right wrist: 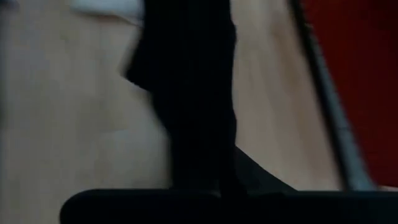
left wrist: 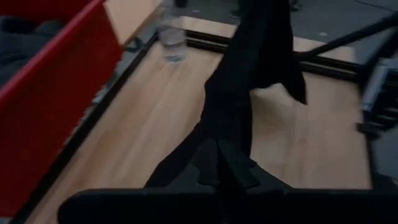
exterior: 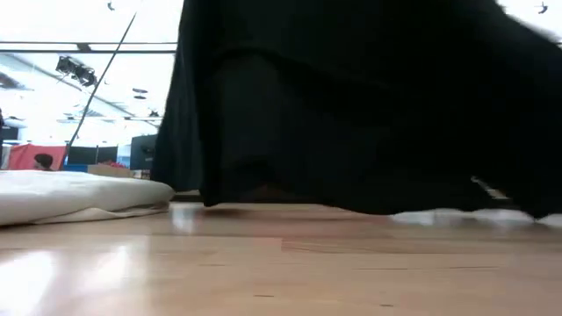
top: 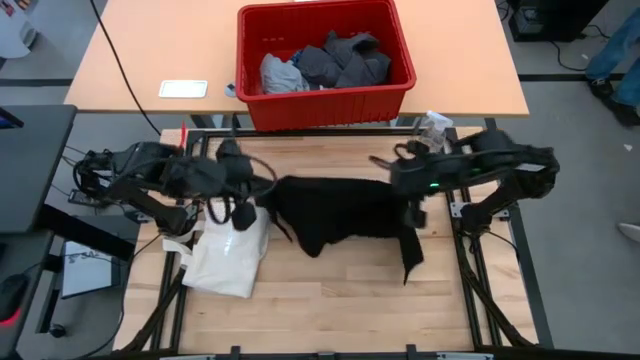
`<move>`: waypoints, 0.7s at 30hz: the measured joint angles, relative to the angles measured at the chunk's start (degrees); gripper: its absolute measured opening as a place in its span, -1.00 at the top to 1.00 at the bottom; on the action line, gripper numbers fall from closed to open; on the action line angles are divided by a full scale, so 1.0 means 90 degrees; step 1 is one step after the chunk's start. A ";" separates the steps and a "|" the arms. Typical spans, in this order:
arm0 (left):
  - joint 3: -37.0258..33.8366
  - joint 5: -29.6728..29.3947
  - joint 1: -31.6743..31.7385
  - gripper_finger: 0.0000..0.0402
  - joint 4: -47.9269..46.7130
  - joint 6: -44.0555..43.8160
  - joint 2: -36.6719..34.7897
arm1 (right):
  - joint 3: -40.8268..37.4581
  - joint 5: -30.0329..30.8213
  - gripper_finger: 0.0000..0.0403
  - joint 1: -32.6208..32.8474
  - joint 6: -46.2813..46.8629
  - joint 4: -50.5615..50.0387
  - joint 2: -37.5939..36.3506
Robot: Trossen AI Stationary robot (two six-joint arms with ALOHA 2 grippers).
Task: Fold Laundry from Bin
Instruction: Fold the black shirt
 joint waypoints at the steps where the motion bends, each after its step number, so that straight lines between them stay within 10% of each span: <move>1: 0.0023 -0.0029 -0.0188 1.00 0.0038 -0.0037 0.0002 | 0.0197 -0.0207 0.99 0.0115 0.0143 0.0010 -0.0024; 10: 0.0061 -0.0060 -0.1341 1.00 0.0207 -0.0252 0.0222 | 0.0832 -0.1009 0.99 0.1123 0.1825 -0.0019 0.0014; 21: 0.0051 0.0234 -0.1398 1.00 -0.2142 -0.1702 0.1357 | -0.1125 -0.1834 0.99 0.1139 0.1934 -0.0005 0.0586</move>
